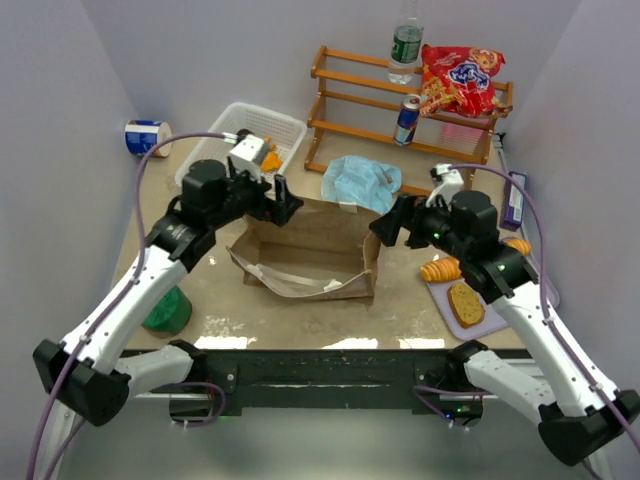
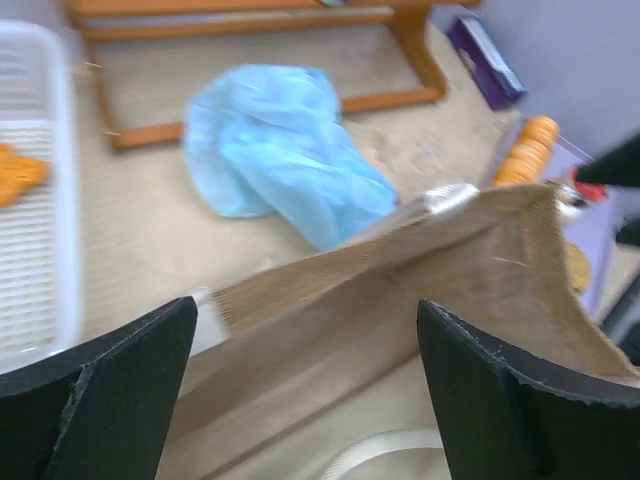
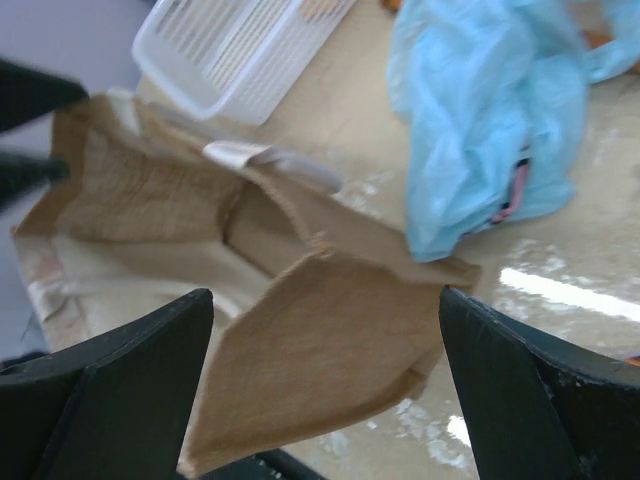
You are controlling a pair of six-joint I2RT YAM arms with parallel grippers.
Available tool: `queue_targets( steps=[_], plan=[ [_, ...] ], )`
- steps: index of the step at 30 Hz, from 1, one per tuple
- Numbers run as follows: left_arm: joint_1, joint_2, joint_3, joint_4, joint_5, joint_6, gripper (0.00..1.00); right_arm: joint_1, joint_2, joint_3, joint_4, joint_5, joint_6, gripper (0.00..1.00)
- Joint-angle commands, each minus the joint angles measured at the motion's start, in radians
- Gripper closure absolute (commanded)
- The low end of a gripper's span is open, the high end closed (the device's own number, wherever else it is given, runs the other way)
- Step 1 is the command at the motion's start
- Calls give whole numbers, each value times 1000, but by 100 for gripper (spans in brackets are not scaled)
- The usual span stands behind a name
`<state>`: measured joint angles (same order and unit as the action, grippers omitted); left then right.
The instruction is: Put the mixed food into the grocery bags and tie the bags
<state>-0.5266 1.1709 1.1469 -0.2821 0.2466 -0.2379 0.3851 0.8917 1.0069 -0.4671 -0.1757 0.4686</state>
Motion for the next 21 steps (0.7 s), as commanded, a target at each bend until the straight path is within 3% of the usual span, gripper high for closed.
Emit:
queue_targets(
  steps=[1, 7, 9, 12, 15, 19, 21],
  plan=[
    [66, -108, 3, -34, -123, 69, 1, 150, 49, 55, 2, 135, 67, 3],
    [83, -154, 76, -258, -455, 65, 0, 311, 131, 101, -123, 356, 136, 6],
    [83, -172, 70, -337, -483, 45, 0, 343, 160, 101, -120, 378, 163, 7],
    [83, -208, 45, -440, -471, 11, 0, 400, 208, 119, -128, 435, 174, 9],
    [83, -250, -24, -463, -379, -1, 0, 417, 269, 133, -134, 472, 163, 16],
    [83, -293, -110, -418, -253, -18, 0, 417, 320, 145, -134, 538, 128, 44],
    [83, -298, -151, -356, -193, -26, 0, 419, 337, 159, -149, 586, 116, 50]
  ],
)
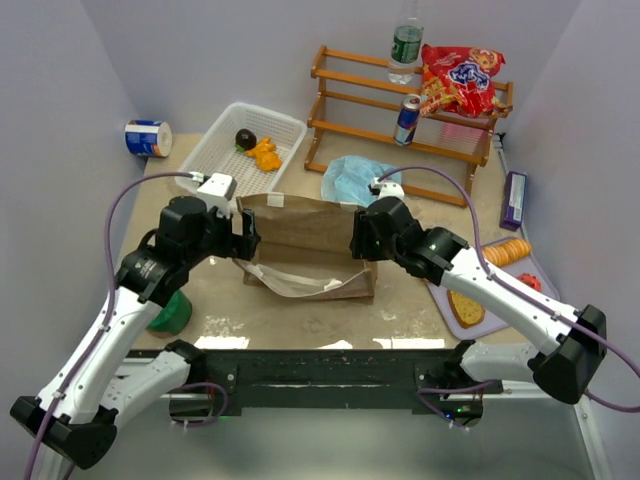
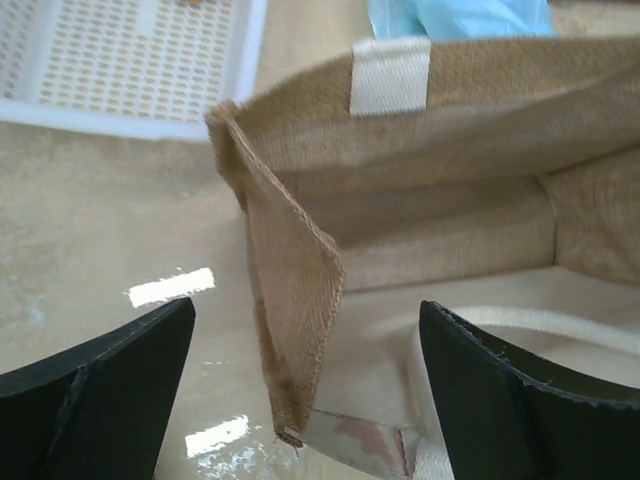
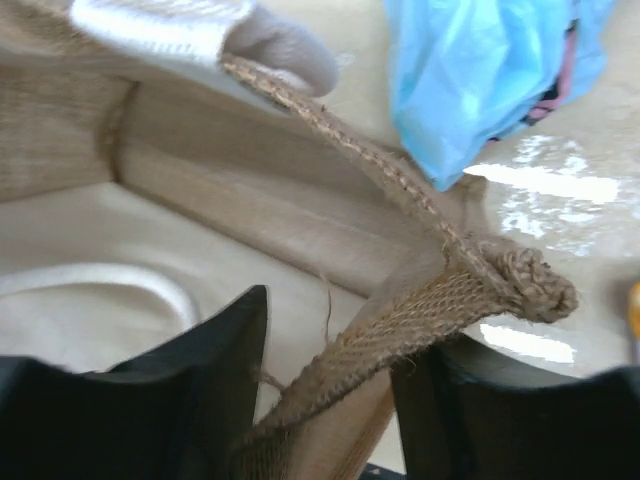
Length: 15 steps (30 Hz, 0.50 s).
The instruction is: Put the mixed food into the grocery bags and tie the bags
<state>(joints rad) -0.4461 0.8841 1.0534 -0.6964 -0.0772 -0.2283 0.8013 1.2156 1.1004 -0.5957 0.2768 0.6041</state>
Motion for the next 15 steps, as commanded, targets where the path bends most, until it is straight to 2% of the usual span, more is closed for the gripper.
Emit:
queue_targets(
  steps=[1, 3, 4, 5, 6, 8, 9, 11, 12, 14, 15],
  plan=[
    [3, -10, -82, 86, 183, -36, 0, 1, 19, 68, -27, 150, -23, 55],
    [3, 6, -99, 151, 212, -31, 2, 1, 33, 76, -39, 206, -33, 63],
    [3, 33, -104, 165, 217, -25, 4, 1, 36, 78, -41, 222, -38, 72],
    [3, 50, -104, 178, 220, -8, 8, 1, 38, 78, -41, 237, -47, 76],
    [3, 68, -101, 207, 228, 0, 19, -1, 42, 87, -47, 255, -50, 79],
    [1, 117, -99, 244, 276, 15, 34, -7, 56, 102, -61, 301, -72, 85],
    [1, 131, -98, 291, 302, 21, 46, -22, 61, 119, -64, 309, -79, 86],
    [0, 171, -83, 340, 365, 36, 60, -45, 65, 128, -67, 318, -102, 87],
    [0, 185, -76, 353, 373, 43, 71, -74, 65, 134, -64, 312, -110, 87],
    [0, 226, -53, 368, 369, 50, 78, -102, 65, 138, -55, 291, -131, 87],
    [0, 239, -47, 392, 370, 53, 88, -120, 61, 147, -53, 279, -142, 85]
  ],
)
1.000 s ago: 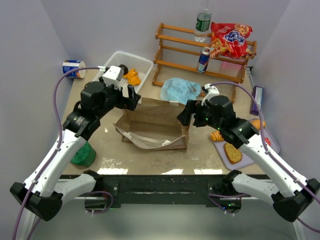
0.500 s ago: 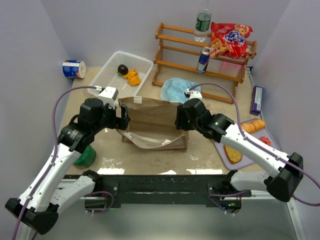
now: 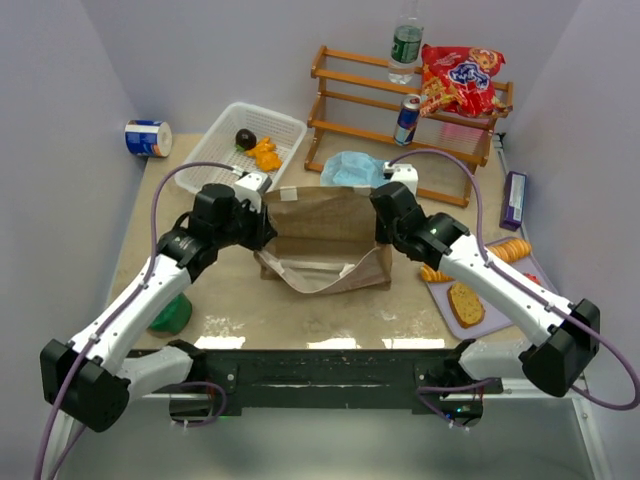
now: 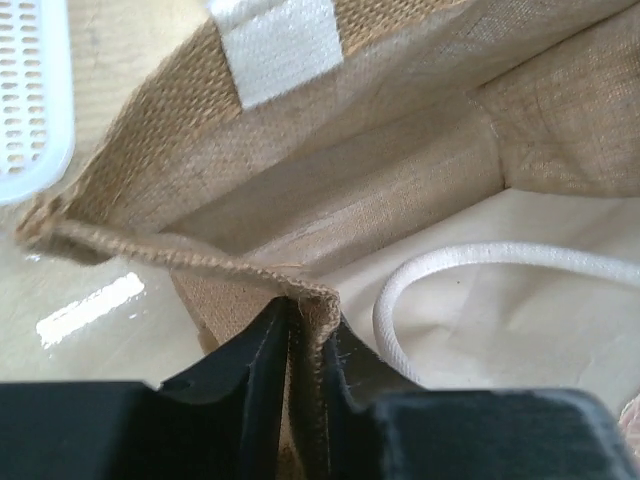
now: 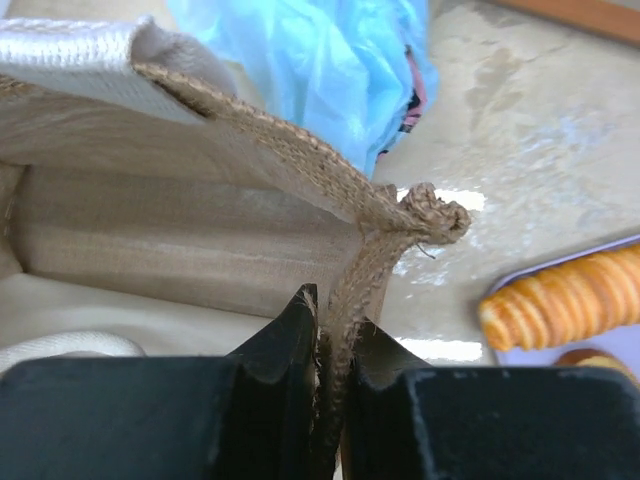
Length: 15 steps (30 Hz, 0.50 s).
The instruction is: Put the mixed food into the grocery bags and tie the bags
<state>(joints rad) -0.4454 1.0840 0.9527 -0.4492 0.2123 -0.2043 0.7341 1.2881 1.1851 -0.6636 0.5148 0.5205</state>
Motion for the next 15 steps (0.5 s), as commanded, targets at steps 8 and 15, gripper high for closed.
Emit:
queue_targets(
  steps=[8, 15],
  plan=[
    [7, 166, 145, 130, 52, 37, 100, -52, -75, 286, -62, -137, -169, 6],
    [10, 165, 129, 165, 33, 54, 100, -131, 78, 579, -91, -78, -201, 6]
  ],
)
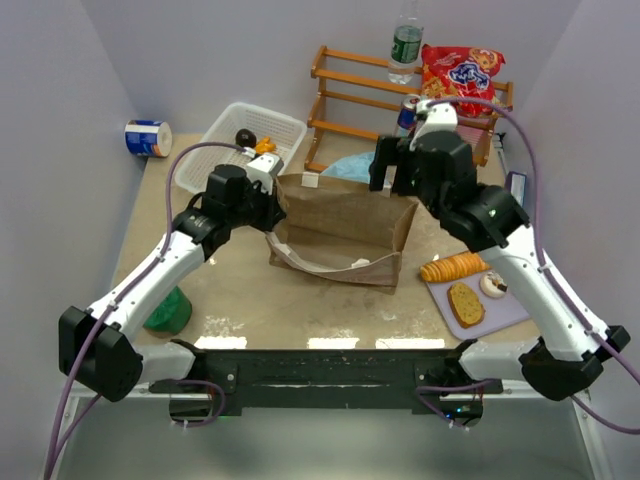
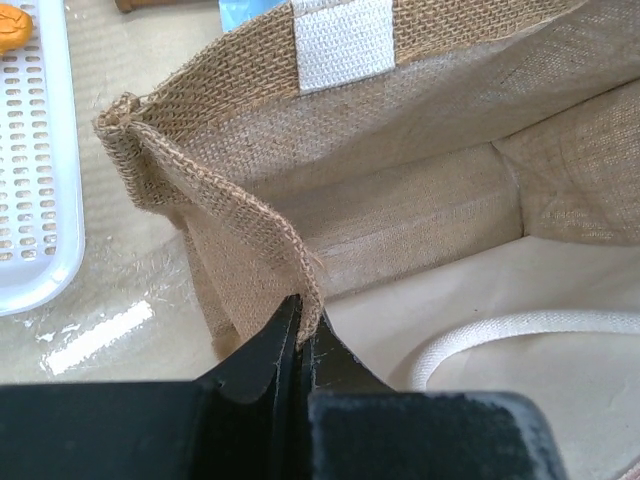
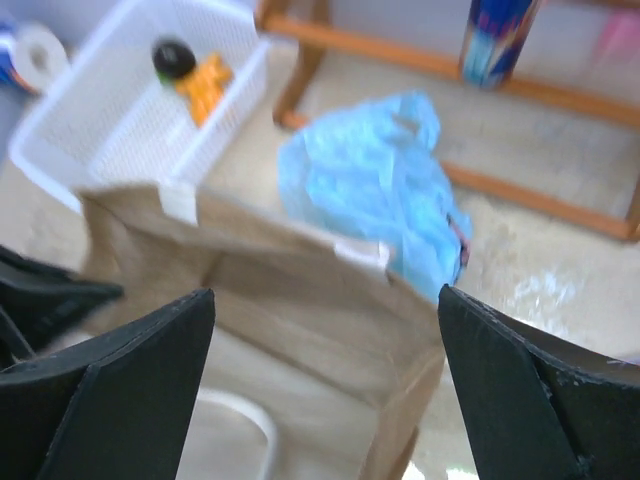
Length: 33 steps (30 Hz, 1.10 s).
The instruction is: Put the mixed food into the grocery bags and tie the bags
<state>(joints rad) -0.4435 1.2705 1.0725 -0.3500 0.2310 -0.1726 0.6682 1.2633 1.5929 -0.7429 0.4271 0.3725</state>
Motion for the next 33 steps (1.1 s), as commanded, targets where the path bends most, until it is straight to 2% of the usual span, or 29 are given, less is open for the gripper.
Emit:
queue_targets(
  steps=[1, 5, 11, 24, 33],
  plan=[
    [8, -29, -11, 74, 11, 27, 100, -80, 131, 196, 0, 12, -60, 7],
    [8, -53, -66, 109, -2, 38, 100, -146, 284, 304, 92, 24, -79, 11],
    [8, -45, -91, 105, 17, 30, 100, -205, 435, 338, 230, 171, -87, 13],
    [8, -45, -98, 100, 28, 24, 100, -295, 521, 148, 545, 275, -61, 13],
    [9, -45, -97, 95, 31, 28, 100, -315, 594, 70, 786, 277, -133, 14]
  ],
)
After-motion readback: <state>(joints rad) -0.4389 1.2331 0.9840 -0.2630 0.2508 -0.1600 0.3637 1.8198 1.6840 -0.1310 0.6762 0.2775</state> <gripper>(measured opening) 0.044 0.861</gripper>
